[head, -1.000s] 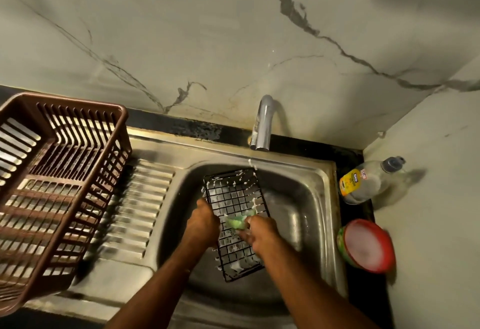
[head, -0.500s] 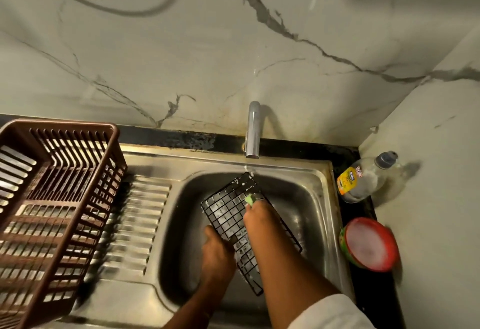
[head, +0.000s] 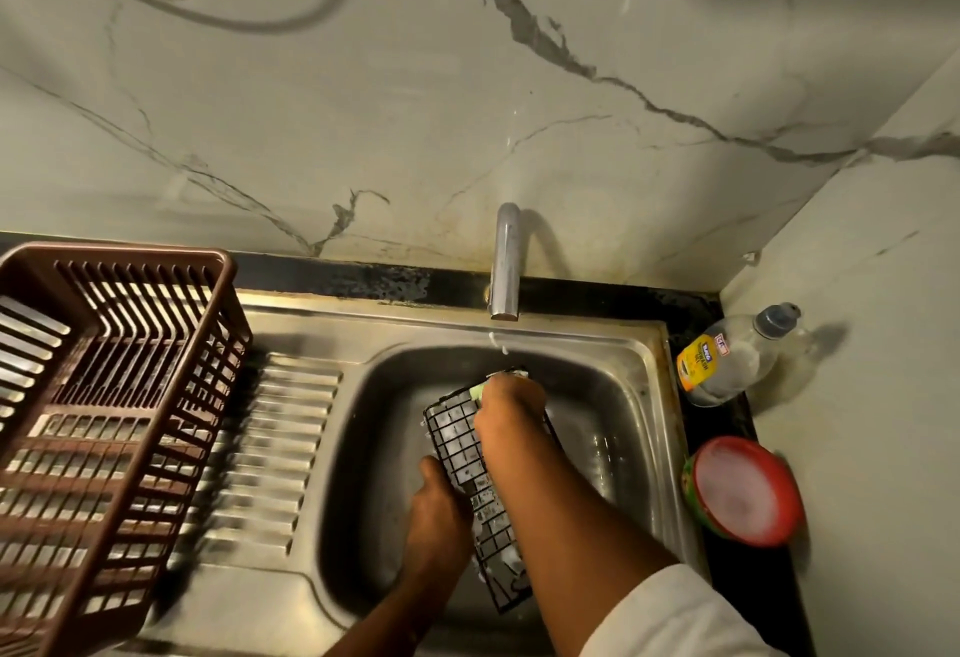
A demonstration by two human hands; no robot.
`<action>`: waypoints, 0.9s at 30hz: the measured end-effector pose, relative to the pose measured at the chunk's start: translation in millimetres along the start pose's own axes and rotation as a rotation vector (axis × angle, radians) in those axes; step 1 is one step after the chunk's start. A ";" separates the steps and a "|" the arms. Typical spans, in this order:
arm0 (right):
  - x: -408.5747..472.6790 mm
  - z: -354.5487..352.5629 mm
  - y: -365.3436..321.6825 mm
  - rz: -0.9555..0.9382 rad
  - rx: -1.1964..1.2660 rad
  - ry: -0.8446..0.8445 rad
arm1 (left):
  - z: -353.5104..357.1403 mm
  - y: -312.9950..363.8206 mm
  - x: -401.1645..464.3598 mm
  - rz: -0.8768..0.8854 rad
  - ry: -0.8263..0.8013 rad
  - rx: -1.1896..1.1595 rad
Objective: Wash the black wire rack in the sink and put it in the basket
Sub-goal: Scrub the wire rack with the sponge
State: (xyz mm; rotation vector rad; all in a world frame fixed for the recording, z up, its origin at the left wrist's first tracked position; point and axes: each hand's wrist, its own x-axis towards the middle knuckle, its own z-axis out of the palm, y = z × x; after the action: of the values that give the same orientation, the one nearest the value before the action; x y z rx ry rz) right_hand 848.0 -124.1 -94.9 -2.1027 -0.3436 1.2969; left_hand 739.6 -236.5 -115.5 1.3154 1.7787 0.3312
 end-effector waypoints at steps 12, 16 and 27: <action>-17.9 21.6 29.1 -0.538 -0.340 -0.161 | -4.7 4.6 28.5 0.086 -0.020 -0.057; -11.4 -2.0 29.9 -0.604 -0.379 -0.325 | -10.5 -9.4 33.6 0.063 -0.047 -0.068; -14.5 -70.6 81.3 -0.603 -0.502 -0.157 | -29.0 5.4 9.4 0.058 -0.125 -0.163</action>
State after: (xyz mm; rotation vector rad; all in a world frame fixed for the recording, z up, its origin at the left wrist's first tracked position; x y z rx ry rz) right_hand 893.9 -220.6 -114.5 -2.0277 -1.3725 1.0710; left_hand 720.3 -218.3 -99.6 1.2456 1.5778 0.4080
